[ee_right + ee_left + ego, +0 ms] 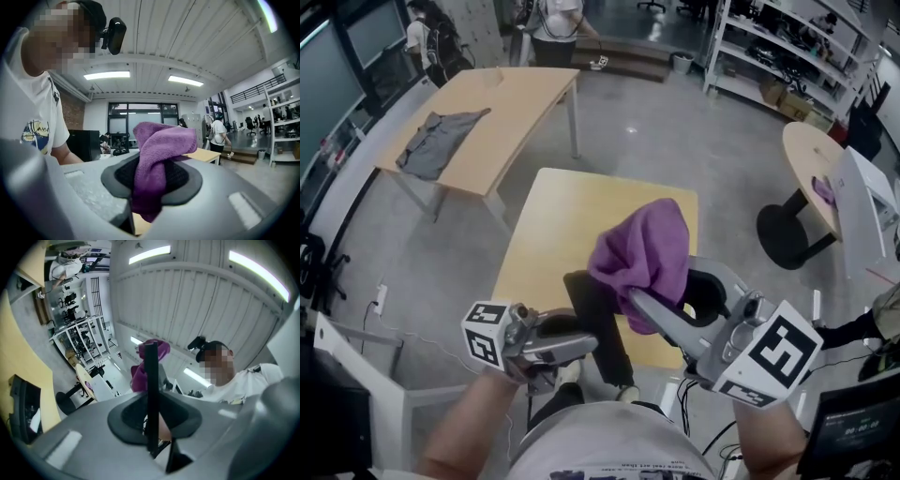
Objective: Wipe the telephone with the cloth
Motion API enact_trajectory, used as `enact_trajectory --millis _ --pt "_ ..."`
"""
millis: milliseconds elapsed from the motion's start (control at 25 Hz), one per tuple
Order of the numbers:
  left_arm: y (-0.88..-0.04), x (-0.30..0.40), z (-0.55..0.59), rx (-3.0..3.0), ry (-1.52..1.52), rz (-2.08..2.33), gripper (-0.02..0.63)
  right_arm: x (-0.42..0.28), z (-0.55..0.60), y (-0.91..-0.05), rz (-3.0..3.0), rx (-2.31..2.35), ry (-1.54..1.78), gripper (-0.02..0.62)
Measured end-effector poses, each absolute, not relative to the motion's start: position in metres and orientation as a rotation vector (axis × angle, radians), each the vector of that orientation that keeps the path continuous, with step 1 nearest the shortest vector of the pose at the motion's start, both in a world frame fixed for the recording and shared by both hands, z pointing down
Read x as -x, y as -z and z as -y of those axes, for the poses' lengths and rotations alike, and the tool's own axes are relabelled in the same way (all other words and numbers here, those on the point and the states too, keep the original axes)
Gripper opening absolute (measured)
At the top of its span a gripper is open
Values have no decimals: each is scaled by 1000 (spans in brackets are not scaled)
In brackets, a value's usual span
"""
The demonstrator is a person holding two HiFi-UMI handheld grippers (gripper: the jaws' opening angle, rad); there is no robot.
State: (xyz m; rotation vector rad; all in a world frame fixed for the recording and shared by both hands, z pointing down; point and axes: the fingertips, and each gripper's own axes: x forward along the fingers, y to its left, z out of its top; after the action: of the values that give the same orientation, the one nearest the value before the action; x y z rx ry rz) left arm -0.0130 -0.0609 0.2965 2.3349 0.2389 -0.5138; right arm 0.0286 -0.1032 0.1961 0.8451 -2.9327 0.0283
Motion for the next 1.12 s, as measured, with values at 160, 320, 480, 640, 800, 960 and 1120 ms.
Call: enact_trajectory --millis 160,320,480,640,800,960,1120 --pt "-297 11 55 -2343 516 -227 83 -11 97 -185 2959 -759 32 114" --pt "-293 15 57 -2355 540 -203 83 -4 86 -196 2959 -689 14 114" --pt "-289 20 63 -2360 556 -168 83 -5 73 -210 2943 -654 -16 114" --pt "-288 25 68 -2361 561 -155 83 -8 58 -230 2928 -643 -60 114" --pt "-282 28 74 -2368 576 -154 83 -14 45 -245 2917 -656 -101 114" --pt "-275 35 82 -2376 603 -164 83 -20 32 -262 2902 -651 -153 114" --pt "-270 38 86 -2375 626 -190 83 -28 21 -276 2880 -652 -203 114"
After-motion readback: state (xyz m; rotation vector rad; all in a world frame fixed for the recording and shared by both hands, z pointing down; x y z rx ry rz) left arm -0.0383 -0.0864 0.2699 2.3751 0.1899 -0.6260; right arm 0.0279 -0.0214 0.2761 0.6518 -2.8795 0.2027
